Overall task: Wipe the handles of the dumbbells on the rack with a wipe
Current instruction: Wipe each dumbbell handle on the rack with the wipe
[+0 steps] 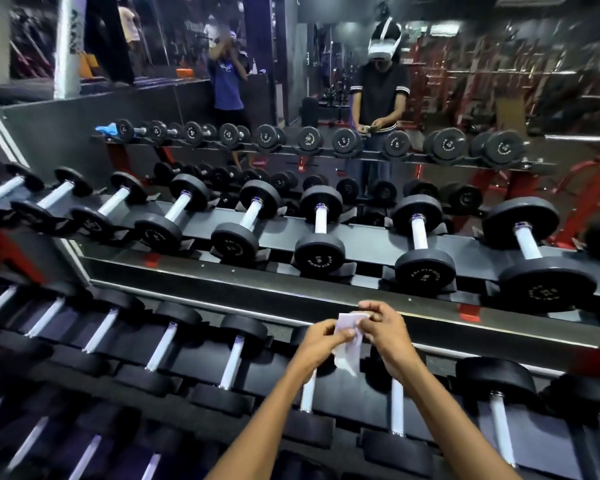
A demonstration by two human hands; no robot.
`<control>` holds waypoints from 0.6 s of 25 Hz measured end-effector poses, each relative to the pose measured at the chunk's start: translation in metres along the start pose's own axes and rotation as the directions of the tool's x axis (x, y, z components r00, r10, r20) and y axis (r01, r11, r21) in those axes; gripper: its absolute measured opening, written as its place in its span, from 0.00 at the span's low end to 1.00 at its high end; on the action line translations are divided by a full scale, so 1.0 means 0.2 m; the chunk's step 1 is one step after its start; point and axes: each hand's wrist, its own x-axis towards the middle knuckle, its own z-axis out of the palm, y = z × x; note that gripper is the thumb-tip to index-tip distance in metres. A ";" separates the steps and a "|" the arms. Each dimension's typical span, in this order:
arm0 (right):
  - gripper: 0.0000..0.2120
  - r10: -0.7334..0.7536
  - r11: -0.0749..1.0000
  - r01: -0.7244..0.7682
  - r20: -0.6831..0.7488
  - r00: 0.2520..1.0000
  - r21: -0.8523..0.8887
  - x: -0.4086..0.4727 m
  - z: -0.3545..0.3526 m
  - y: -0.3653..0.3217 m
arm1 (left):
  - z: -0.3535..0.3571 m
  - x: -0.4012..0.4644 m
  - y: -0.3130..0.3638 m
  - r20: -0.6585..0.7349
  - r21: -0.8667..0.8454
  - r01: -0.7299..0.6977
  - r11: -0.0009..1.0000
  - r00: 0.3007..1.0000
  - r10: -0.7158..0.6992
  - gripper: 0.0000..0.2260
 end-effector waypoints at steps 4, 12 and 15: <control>0.12 0.085 0.968 -0.051 -0.130 0.988 0.245 0.02 0.09 -0.05 | -0.09 0.00 0.05 0.013 -0.003 -0.022 1.000 1.000 0.022 0.09; 0.11 0.129 0.963 -0.109 -0.065 0.990 0.245 -0.04 0.16 -0.07 | -0.21 -0.01 0.05 0.133 0.050 -0.018 0.999 0.991 0.011 0.05; 0.11 0.153 0.948 -0.121 -0.090 0.984 0.294 -0.03 0.19 -0.07 | -0.24 -0.02 0.06 0.196 0.055 -0.005 0.998 0.981 -0.006 0.07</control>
